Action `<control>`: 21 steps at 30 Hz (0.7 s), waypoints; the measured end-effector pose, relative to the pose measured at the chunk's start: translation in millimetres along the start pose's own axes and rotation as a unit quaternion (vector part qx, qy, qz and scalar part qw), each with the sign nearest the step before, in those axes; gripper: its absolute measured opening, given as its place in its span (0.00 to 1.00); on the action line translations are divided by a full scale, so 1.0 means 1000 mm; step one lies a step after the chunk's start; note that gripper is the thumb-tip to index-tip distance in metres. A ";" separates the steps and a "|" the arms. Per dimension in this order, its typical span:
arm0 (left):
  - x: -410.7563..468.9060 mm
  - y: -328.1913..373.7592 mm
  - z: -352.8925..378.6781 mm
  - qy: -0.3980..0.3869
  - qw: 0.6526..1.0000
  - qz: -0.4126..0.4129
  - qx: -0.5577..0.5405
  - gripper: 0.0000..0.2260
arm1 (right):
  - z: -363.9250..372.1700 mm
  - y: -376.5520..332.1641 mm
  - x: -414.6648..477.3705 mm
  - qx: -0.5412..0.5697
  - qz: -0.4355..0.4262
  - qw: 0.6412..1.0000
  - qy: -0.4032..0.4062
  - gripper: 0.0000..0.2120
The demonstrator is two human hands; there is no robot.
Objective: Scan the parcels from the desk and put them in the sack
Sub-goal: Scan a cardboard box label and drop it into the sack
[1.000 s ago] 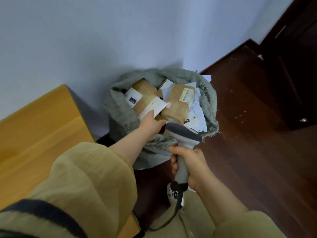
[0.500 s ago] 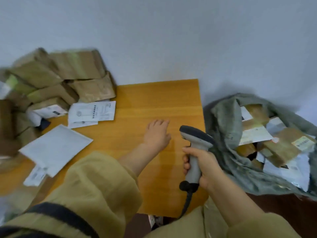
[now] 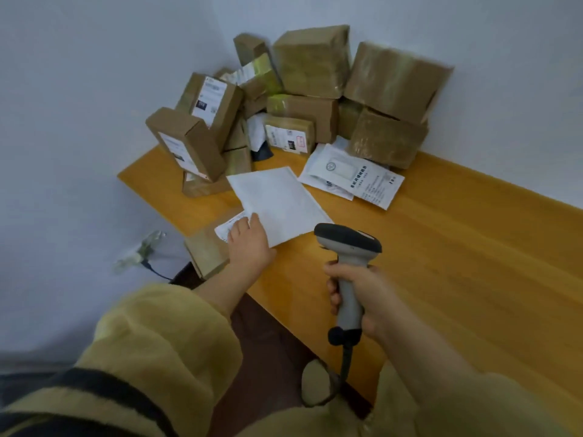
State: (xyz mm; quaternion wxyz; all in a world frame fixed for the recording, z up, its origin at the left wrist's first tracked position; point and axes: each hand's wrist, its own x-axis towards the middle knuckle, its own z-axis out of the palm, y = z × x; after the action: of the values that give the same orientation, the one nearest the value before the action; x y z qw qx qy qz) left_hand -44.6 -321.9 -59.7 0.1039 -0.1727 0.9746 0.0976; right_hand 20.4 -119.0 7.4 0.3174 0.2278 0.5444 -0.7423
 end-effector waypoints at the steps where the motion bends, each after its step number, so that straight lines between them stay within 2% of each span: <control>1: 0.006 -0.015 0.000 -0.017 0.999 -0.038 -0.012 0.40 | 0.009 0.001 0.006 -0.008 0.005 1.000 -0.004 0.05; 3: 0.019 -0.040 0.000 -0.054 0.994 -0.094 -0.008 0.44 | 0.024 0.003 0.017 -0.019 0.014 1.000 -0.008 0.06; 6: 0.039 -0.069 0.000 -0.107 0.986 -0.116 0.046 0.50 | 0.038 0.007 0.031 -0.029 0.022 0.999 -0.007 0.06; 11: 0.074 -0.094 0.003 -0.184 0.975 -0.067 0.102 0.61 | 0.048 0.014 0.050 -0.042 0.037 0.998 0.007 0.06; 16: 0.088 -0.100 0.005 -0.167 0.979 -0.029 0.111 0.62 | 0.048 0.020 0.061 -0.056 0.046 0.997 0.021 0.05; 18: 0.081 -0.103 0.001 -0.171 0.978 -0.063 0.097 0.61 | 0.046 0.021 0.062 -0.061 0.049 0.997 0.021 0.04; 21: 0.068 -0.115 -0.014 -0.172 0.971 -0.157 0.053 0.60 | 0.047 0.021 0.059 -0.065 0.044 0.997 0.007 0.05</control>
State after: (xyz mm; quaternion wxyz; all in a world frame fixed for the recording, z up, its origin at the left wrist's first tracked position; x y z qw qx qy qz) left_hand -68.2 -452.2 -80.0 0.2933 -0.2982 0.9065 0.0567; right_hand -5.2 -181.0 -32.7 0.3596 0.2357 0.5836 -0.6889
